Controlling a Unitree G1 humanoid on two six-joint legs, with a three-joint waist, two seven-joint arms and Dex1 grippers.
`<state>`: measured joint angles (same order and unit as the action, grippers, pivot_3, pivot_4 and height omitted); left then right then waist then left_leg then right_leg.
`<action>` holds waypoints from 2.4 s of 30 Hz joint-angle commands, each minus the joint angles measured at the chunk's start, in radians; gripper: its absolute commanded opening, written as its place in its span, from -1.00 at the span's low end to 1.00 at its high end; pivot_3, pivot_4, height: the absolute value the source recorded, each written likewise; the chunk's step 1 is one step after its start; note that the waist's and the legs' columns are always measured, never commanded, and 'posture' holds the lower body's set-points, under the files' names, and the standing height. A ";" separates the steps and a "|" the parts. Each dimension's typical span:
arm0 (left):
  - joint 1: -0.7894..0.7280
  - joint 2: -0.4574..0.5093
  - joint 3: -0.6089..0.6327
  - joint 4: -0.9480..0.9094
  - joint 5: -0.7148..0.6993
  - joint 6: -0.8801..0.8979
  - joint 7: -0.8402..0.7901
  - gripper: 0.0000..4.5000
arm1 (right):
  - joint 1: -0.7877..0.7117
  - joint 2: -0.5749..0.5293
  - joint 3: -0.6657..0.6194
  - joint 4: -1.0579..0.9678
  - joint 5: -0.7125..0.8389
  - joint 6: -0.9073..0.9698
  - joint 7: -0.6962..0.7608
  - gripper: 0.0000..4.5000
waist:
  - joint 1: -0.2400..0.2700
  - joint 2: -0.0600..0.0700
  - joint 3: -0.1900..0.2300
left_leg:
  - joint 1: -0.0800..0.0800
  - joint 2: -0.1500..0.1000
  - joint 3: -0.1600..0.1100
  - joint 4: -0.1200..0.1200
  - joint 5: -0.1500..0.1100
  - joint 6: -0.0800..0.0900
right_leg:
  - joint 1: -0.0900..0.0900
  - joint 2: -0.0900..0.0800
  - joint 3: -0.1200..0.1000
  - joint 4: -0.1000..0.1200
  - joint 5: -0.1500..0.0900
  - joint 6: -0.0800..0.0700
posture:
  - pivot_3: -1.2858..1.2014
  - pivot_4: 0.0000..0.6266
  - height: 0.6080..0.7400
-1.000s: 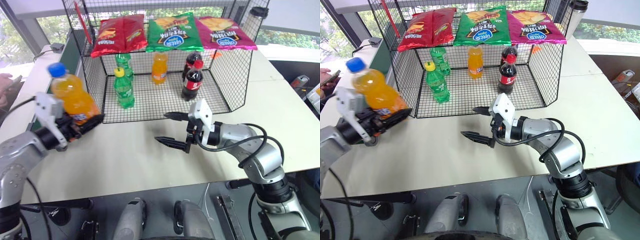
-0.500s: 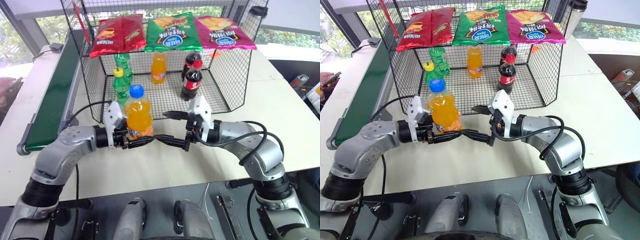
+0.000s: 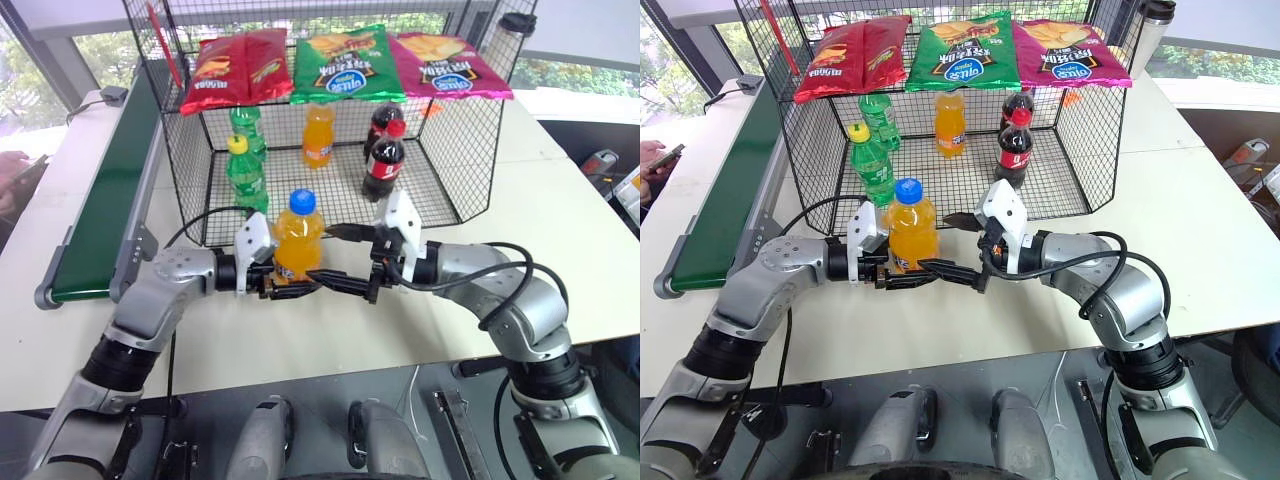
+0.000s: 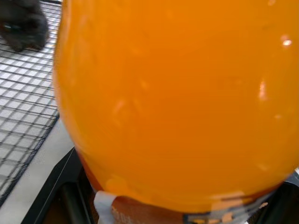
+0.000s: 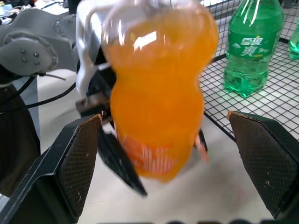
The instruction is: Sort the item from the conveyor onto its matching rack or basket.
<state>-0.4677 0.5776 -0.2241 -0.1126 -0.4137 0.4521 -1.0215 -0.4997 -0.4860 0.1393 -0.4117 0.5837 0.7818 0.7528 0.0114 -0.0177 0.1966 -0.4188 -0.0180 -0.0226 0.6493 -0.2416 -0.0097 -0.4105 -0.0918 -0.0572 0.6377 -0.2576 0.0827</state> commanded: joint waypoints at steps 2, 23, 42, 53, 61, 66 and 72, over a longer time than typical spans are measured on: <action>-0.029 -0.014 0.005 -0.016 0.015 -0.046 -0.033 0.33 | -0.032 0.016 -0.034 -0.042 0.031 0.005 -0.021 1.00 | -0.001 0.000 0.000 | 0.000 0.000 0.000 0.000 0.000 0.000 | 0.000 0.000 0.000 0.001 0.000 0.000 | 0.03 -0.52 0.98; -0.031 -0.050 0.006 -0.008 0.053 -0.047 -0.059 0.33 | -0.082 0.055 -0.045 -0.014 0.066 0.013 -0.071 0.40 | -0.001 0.000 0.000 | 0.001 0.000 0.000 0.004 0.000 0.000 | -0.001 0.000 0.000 0.009 0.000 0.000 | 0.03 -0.52 0.98; -0.066 -0.078 0.032 -0.002 0.038 0.031 -0.016 0.96 | -0.078 0.053 -0.037 -0.022 0.052 0.027 -0.088 0.11 | -0.001 0.000 0.000 | 0.002 0.000 0.000 0.005 0.000 0.000 | -0.001 0.000 0.000 0.010 0.000 0.000 | 0.03 -0.52 0.98; -0.062 -0.035 0.028 -0.039 0.023 0.075 -0.044 0.96 | -0.071 0.055 -0.035 -0.019 0.036 0.023 -0.083 0.11 | -0.002 0.000 0.000 | 0.002 0.000 0.000 0.005 0.000 0.000 | -0.001 0.000 0.000 0.010 0.000 0.000 | 0.03 -0.52 0.98; -0.026 0.099 0.122 -0.035 0.025 0.042 -0.057 0.96 | -0.080 0.056 -0.042 -0.011 0.014 0.018 -0.104 0.11 | -0.005 0.000 0.000 | 0.002 0.000 0.000 0.005 0.000 0.000 | -0.002 0.000 0.001 0.010 0.000 0.000 | 0.03 -0.52 0.98; 0.021 0.123 0.221 -0.044 -0.011 0.059 -0.008 0.96 | -0.099 0.082 -0.046 0.049 -0.051 -0.016 -0.167 0.11 | -0.005 0.000 0.000 | 0.002 0.000 0.000 0.004 0.000 0.000 | -0.002 0.000 0.001 0.010 0.000 0.000 | 0.03 -0.52 0.98; 0.094 0.096 0.293 -0.127 -0.041 0.085 0.092 0.96 | -0.159 0.130 -0.041 0.168 -0.173 -0.097 -0.256 0.11 | -0.001 0.000 0.000 | 0.002 0.000 0.000 0.005 0.000 0.000 | -0.001 0.000 0.001 0.010 0.000 0.000 | 0.03 -0.52 0.98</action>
<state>-0.3761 0.6787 0.0290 -0.1904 -0.4284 0.5341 -0.9545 -0.6157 -0.3673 0.1153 -0.2266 0.4343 0.7446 0.5128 0.0100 -0.0177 0.1967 -0.4171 -0.0179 -0.0224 0.6538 -0.2415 -0.0098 -0.4120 -0.0921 -0.0562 0.6478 -0.2577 0.0826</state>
